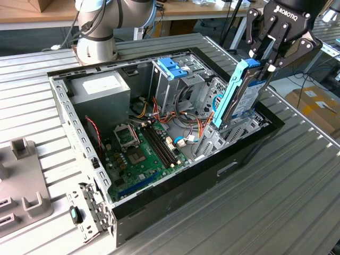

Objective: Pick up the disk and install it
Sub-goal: 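Insert the disk into the insertion slot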

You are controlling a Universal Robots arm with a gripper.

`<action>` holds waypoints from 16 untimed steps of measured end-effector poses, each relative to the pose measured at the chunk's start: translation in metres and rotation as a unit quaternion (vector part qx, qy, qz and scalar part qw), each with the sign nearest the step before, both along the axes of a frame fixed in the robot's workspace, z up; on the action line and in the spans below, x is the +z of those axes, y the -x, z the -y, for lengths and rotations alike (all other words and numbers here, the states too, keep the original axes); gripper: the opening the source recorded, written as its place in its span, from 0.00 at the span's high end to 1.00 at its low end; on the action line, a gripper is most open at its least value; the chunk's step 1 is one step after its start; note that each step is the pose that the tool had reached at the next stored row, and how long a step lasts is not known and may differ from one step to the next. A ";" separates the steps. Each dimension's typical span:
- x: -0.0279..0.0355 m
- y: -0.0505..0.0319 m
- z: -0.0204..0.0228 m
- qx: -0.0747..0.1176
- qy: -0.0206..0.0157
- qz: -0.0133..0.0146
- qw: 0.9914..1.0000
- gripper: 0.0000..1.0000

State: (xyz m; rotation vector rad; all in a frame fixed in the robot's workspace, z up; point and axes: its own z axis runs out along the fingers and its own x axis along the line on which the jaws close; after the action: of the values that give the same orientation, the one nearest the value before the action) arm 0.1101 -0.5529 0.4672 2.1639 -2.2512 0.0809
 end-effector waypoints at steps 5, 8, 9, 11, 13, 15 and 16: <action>-0.0009 0.0000 -0.0032 0.002 0.000 0.000 1.000 0.65; -0.0038 0.0000 -0.0036 0.003 0.002 0.000 1.000 0.65; -0.0042 0.0000 -0.0036 0.003 0.003 0.000 1.000 0.65; -0.0049 0.0000 -0.0036 0.003 0.004 0.000 1.000 0.65; -0.0055 0.0000 -0.0036 0.004 0.005 0.000 1.000 0.65; -0.0056 -0.0001 -0.0036 0.004 0.005 0.000 1.000 0.65; -0.0057 0.0000 -0.0036 0.004 0.005 0.000 1.000 0.65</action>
State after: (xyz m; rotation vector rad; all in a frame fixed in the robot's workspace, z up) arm 0.1101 -0.5493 0.4614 2.1665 -2.2379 0.0932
